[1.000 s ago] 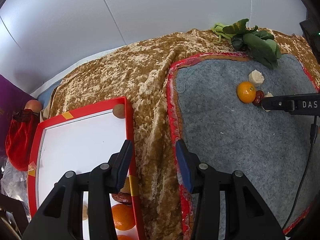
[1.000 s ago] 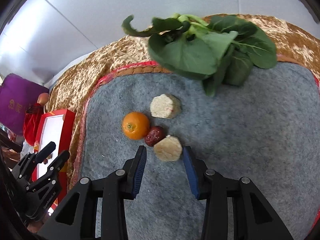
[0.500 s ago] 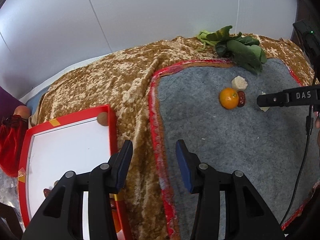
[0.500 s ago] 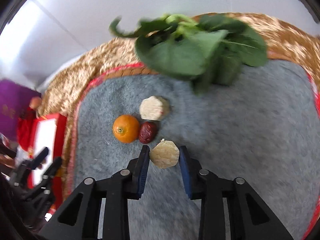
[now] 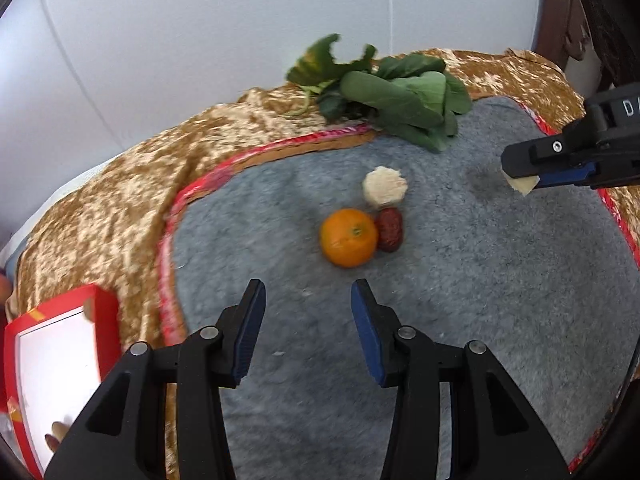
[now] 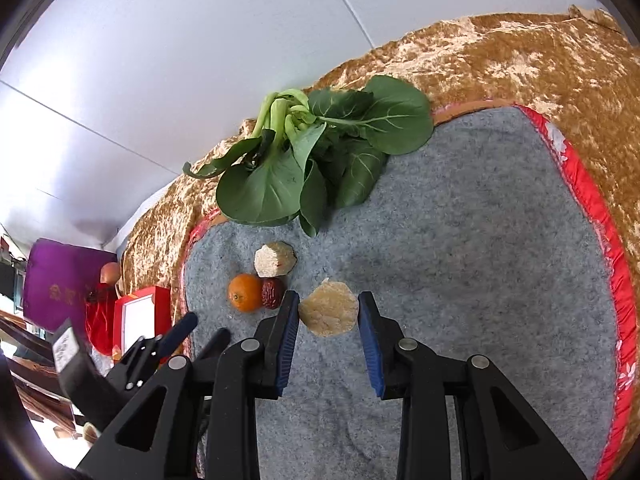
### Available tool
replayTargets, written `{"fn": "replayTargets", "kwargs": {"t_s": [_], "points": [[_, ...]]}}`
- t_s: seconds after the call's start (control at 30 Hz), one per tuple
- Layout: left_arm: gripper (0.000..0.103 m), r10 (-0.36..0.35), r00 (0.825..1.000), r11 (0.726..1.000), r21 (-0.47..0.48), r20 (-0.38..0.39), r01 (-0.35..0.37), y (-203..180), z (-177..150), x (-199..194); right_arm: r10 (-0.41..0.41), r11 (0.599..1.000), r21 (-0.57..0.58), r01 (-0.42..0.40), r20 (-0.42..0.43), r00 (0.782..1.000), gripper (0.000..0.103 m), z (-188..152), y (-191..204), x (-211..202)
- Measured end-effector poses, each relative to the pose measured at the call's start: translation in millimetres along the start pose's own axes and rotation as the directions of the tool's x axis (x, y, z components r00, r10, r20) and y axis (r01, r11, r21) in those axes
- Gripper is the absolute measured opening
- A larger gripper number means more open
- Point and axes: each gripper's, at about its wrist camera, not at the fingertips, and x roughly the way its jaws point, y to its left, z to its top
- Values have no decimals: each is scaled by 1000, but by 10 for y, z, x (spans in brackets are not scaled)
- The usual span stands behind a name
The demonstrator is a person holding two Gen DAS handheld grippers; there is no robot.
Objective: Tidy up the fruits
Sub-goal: 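Grasp a pale yellow lump with the right tool while the left grasps a mandarin orange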
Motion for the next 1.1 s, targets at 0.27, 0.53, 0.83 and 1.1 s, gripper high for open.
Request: {"fn": "replayTargets", "kwargs": {"t_s": [0.27,0.53,0.83,1.1], "points": [[43,-46,998,996,70,-30,48,-145,132,225,10,999,36,-10,3,1000,30,49,-40,65],[43,-54,999,992,114,3,53,-98,253,370,8,998,58,-7,-12,1000,30,115,-54,164],[35,-81,997,988,134,19,78,-106,241,353,-1,999,51,2,-25,1000,30,96,16,282],[31,-102,995,990,97,-7,102,-120,154,246,0,999,43,1,-26,1000,30,53,12,242]]}}
